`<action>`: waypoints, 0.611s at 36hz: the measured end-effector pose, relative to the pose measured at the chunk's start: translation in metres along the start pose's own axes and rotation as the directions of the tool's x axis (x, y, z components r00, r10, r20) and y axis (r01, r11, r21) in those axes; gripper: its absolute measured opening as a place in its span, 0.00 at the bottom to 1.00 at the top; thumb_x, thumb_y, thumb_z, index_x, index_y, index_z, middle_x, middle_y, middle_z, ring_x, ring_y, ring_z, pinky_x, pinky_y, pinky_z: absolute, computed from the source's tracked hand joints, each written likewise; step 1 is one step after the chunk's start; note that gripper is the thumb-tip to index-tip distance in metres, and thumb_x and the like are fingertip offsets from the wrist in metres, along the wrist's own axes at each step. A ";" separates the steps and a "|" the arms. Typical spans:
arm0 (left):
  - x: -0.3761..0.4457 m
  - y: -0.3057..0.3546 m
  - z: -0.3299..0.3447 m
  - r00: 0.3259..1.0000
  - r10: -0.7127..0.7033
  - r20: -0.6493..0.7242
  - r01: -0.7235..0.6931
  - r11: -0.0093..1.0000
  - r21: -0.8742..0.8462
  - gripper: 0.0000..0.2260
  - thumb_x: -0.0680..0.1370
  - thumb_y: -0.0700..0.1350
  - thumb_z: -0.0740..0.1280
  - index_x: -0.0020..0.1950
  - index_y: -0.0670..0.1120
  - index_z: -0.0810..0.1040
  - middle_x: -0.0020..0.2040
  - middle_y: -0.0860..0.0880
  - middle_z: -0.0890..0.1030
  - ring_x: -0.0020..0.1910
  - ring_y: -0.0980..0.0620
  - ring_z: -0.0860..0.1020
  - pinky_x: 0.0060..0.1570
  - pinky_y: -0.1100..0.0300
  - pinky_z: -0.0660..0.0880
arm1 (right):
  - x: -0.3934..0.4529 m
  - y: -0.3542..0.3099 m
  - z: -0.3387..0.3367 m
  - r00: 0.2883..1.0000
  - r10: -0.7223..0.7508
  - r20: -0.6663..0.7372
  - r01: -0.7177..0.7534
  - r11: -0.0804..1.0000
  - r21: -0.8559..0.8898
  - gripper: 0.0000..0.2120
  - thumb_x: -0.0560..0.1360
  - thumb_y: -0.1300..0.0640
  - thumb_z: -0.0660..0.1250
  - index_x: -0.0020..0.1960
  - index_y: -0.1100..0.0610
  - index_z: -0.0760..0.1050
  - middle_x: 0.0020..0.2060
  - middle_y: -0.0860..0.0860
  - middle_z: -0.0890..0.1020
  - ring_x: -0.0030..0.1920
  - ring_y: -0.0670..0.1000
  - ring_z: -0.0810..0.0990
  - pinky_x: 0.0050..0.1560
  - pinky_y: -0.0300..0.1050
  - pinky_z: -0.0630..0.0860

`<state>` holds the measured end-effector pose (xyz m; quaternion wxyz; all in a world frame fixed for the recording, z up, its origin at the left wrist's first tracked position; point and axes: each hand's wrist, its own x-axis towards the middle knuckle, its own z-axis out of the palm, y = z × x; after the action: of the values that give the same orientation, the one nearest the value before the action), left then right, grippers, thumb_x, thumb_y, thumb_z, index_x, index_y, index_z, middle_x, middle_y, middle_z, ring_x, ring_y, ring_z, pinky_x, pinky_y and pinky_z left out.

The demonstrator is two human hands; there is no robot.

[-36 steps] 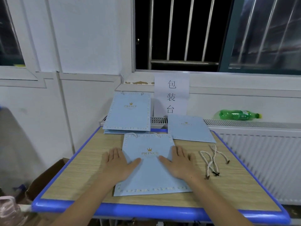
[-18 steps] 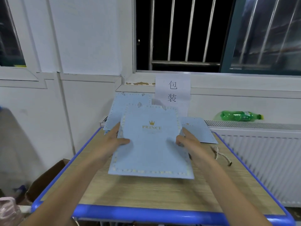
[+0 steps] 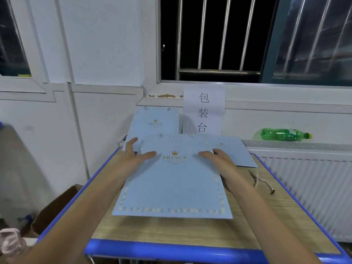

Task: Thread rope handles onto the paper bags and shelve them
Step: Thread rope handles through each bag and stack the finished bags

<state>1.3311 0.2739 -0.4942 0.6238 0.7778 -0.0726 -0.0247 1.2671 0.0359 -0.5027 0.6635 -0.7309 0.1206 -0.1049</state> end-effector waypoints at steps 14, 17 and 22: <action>-0.009 -0.021 0.044 0.958 0.279 0.064 -0.229 0.612 0.757 0.35 0.73 0.73 0.48 0.76 0.62 0.43 0.77 0.45 0.43 0.75 0.44 0.52 0.72 0.49 0.56 | 0.003 0.009 0.023 0.971 -0.210 -0.116 0.165 0.936 -0.312 0.25 0.74 0.47 0.69 0.60 0.60 0.62 0.45 0.50 0.71 0.40 0.46 0.71 0.37 0.39 0.71; -0.004 -0.031 0.066 0.895 0.370 0.249 -0.389 0.375 0.841 0.44 0.62 0.74 0.25 0.76 0.59 0.39 0.77 0.51 0.35 0.76 0.50 0.34 0.71 0.51 0.32 | 0.003 0.017 0.036 0.952 -0.284 -0.113 0.223 0.898 -0.380 0.29 0.74 0.47 0.69 0.67 0.59 0.62 0.44 0.46 0.74 0.42 0.44 0.74 0.33 0.35 0.67; 0.001 -0.047 0.086 0.885 0.293 0.363 -0.455 0.369 0.811 0.27 0.80 0.58 0.37 0.78 0.51 0.40 0.78 0.54 0.39 0.76 0.55 0.39 0.73 0.56 0.37 | 0.005 0.037 0.047 0.933 -0.339 -0.123 0.199 0.769 -0.608 0.34 0.76 0.46 0.65 0.73 0.60 0.55 0.56 0.58 0.76 0.56 0.57 0.76 0.46 0.45 0.72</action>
<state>1.3252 0.2008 -0.5584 0.1137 0.9427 -0.2982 0.0971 1.2858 0.0754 -0.5437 0.3655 -0.8921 0.1151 -0.2393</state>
